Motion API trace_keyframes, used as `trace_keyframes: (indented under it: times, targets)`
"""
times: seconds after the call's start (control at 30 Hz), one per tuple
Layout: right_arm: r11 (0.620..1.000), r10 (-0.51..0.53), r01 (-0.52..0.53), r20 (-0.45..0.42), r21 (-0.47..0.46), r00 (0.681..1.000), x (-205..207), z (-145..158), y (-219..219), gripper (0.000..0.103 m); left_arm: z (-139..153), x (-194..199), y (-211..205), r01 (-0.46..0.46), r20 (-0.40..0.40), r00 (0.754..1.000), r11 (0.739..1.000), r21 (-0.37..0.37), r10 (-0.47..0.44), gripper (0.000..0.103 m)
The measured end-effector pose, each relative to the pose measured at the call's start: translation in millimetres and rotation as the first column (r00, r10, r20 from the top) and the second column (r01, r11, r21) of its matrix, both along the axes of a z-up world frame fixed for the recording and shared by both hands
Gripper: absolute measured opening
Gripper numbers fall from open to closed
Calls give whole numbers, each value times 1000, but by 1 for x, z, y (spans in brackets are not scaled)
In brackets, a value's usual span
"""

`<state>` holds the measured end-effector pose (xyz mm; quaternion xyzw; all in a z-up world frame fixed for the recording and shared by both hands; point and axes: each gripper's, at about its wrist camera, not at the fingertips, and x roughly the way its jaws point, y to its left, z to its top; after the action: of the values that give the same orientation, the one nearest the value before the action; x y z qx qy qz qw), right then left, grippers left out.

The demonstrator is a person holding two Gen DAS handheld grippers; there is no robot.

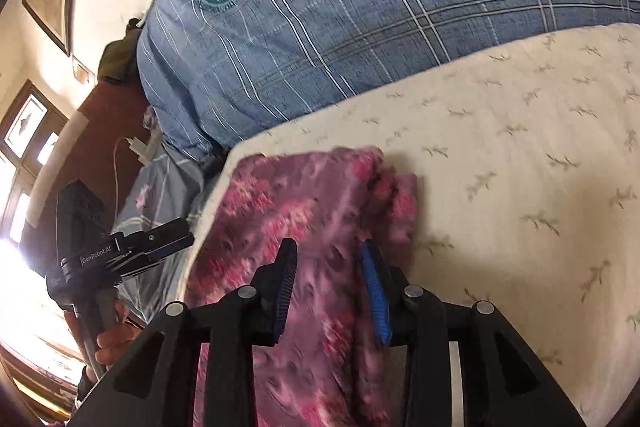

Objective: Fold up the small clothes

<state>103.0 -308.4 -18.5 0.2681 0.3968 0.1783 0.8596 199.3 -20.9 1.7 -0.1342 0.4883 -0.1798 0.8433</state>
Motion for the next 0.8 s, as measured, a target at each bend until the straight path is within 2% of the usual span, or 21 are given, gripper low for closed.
trace_keyframes:
  times: [0.03, 0.07, 0.13, 0.2, 0.27, 0.33, 0.4, 0.5, 0.57, 0.67, 0.7, 0.73, 0.8]
  targets:
    - [1000, 4, -4, 2, -15, 1000, 4, -2, 4, 12, -5, 7, -10, 11, 3, 1000, 999, 43, -11, 47]
    - [999, 5, -5, -4, -37, 1000, 9, -4, 7, 5, -14, 14, -20, 20, 7, 1000, 995, 99, -21, 47]
    - [997, -15, 13, -31, -75, 999, 17, -16, 9, 5, -33, 29, -22, -8, -25, 1000, 984, 176, 12, 44]
    - [991, -31, 26, -34, -132, 999, 19, -22, 8, 4, -54, 42, -14, -18, -94, 995, 989, 149, 32, 46]
    - [987, -4, -5, -58, -162, 998, 23, -30, 6, 2, -55, 49, 1, -46, -127, 990, 997, 64, 54, 46]
    - [986, 5, -12, -38, -168, 999, 17, -20, 3, 8, -46, 46, 11, -51, -139, 989, 998, 29, 54, 46]
    - [992, 12, -16, -27, -128, 1000, 5, -10, -3, 12, -32, 31, 21, -40, -103, 994, 999, 26, 42, 46]
    - [997, 53, -53, -9, -46, 999, -26, -1, -14, 13, -17, -10, 25, 22, -57, 998, 999, 45, -19, 46]
    - [996, 88, -88, -3, -13, 996, -51, -2, -17, 16, -14, -40, 26, 46, -50, 998, 998, 38, -44, 51]
    - [991, 109, -109, 2, -80, 994, -84, -13, -11, 25, -24, -77, 16, 62, -73, 995, 998, -11, -62, 54]
    - [988, 121, -121, -4, -92, 993, -88, -17, -8, 26, -29, -90, 11, 55, -73, 996, 998, -24, -56, 61]
    - [984, 145, -146, -14, -101, 989, -92, -24, -3, 27, -37, -98, 4, 46, -74, 996, 999, 2, -46, 69]
    - [964, 157, -158, -21, -213, 987, -98, -36, 12, 36, -51, -105, -12, 35, -90, 996, 997, 64, -29, 72]
